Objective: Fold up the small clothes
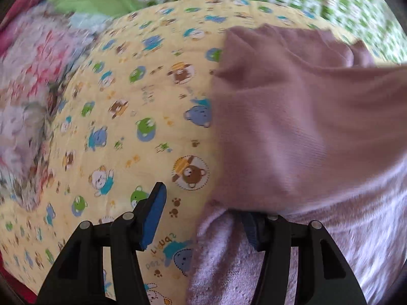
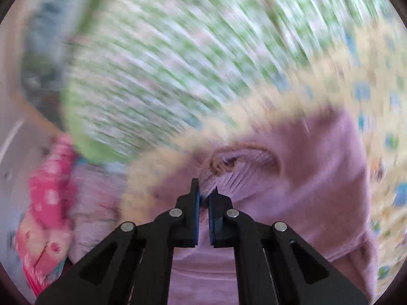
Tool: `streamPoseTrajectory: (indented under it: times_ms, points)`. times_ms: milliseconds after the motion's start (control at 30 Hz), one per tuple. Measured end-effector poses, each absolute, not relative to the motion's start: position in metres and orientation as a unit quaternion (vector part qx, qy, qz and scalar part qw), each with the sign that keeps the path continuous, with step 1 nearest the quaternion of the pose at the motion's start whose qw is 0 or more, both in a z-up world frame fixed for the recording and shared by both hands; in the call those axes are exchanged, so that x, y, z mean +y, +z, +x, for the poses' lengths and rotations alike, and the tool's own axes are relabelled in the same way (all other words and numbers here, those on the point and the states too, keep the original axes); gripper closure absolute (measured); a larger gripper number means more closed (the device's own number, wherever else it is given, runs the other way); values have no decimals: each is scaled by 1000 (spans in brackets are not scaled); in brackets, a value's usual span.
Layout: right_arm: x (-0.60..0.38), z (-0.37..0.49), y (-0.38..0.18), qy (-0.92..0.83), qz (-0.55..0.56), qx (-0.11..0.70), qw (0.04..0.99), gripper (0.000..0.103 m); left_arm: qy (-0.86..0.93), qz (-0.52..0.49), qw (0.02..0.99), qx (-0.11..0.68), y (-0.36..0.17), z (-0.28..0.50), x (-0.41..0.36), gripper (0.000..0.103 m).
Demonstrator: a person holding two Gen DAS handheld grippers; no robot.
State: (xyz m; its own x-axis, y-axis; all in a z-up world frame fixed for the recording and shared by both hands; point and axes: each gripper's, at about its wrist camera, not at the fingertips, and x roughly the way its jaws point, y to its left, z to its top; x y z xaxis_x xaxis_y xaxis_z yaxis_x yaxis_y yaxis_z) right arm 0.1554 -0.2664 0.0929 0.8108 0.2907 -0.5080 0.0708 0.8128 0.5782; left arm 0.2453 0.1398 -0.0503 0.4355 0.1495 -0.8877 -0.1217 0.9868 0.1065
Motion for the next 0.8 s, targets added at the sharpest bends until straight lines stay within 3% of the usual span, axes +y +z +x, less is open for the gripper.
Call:
streamPoseTrajectory:
  times_ms: [300, 667, 800]
  points:
    - [-323, 129, -14, -67, 329, 432, 837, 97, 84, -88, 832, 542, -51, 241, 168, 46]
    - [-313, 114, -16, -67, 259, 467, 842, 97, 88, -111, 826, 546, -52, 222, 177, 45]
    - [-309, 117, -26, -73, 240, 522, 815, 93, 89, -106, 824, 549, -53, 217, 181, 45]
